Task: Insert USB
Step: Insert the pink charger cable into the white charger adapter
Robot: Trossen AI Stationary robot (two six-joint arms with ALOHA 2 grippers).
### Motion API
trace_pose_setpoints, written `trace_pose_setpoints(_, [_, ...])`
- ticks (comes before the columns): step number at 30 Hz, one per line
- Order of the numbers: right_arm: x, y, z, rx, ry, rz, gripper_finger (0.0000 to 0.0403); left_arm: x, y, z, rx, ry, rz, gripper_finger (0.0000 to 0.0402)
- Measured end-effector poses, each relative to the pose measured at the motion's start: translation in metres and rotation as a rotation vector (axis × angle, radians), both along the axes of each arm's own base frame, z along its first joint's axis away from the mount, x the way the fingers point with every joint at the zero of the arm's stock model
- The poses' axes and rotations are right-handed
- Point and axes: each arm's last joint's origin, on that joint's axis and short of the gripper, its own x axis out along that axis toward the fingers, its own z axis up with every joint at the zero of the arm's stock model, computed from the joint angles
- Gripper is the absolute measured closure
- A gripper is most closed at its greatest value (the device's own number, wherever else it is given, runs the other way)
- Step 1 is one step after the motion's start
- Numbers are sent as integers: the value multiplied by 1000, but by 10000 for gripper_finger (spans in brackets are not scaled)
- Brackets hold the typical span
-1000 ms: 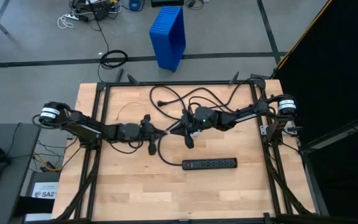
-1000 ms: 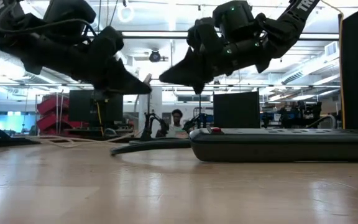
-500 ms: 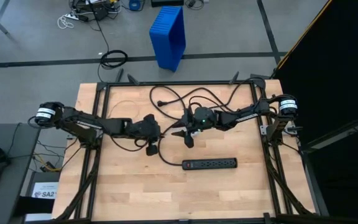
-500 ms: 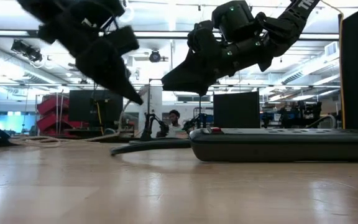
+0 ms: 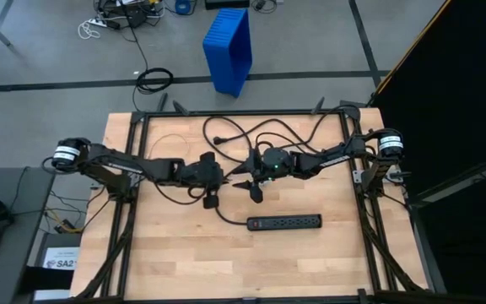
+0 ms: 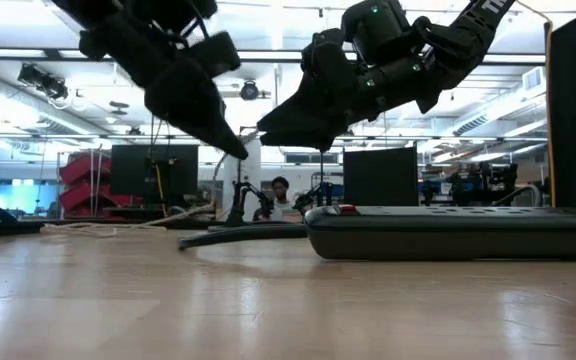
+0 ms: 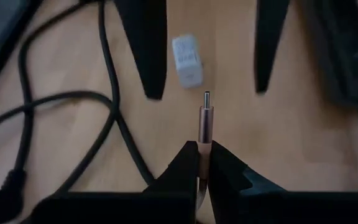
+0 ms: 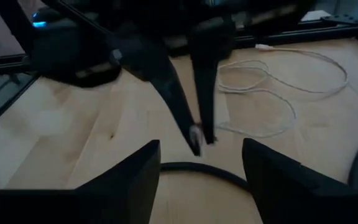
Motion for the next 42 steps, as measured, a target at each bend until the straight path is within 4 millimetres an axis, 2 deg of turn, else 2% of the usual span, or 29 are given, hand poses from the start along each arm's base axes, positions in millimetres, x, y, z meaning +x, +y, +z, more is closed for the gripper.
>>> trace_pose_setpoints(4, [-8, -7, -4, -6, 124, -15, 216, 0, 0, -9, -19, 59, -13, 402])
trace_pose_setpoints(7, [-11, -11, -5, 6, 147, -25, 219, -1, 0, -13, -18, 97, -14, 402])
trace_pose_setpoints(13, [-7, -3, 2, 9, 75, 19, 207, 2, 2, -16, 22, 86, -2, 402])
trace_pose_setpoints(19, [-6, 3, 3, -22, 59, 9, 197, 7, 7, -12, -78, 20, -61, 402])
trace_pose_setpoints(29, [-5, 2, 5, -56, 42, -13, 218, 15, 12, 0, -137, 39, -86, 402])
trace_pose_setpoints(33, [-5, 2, 6, -64, 25, -15, 219, 13, 11, -2, -140, 71, -83, 402])
trace_pose_setpoints(37, [3, 3, 5, -76, 26, -4, 209, 9, 11, -5, -156, 117, -65, 402])
trace_pose_setpoints(42, [20, 7, 15, -107, -15, 39, 195, 7, 11, -8, -163, 146, -57, 402])
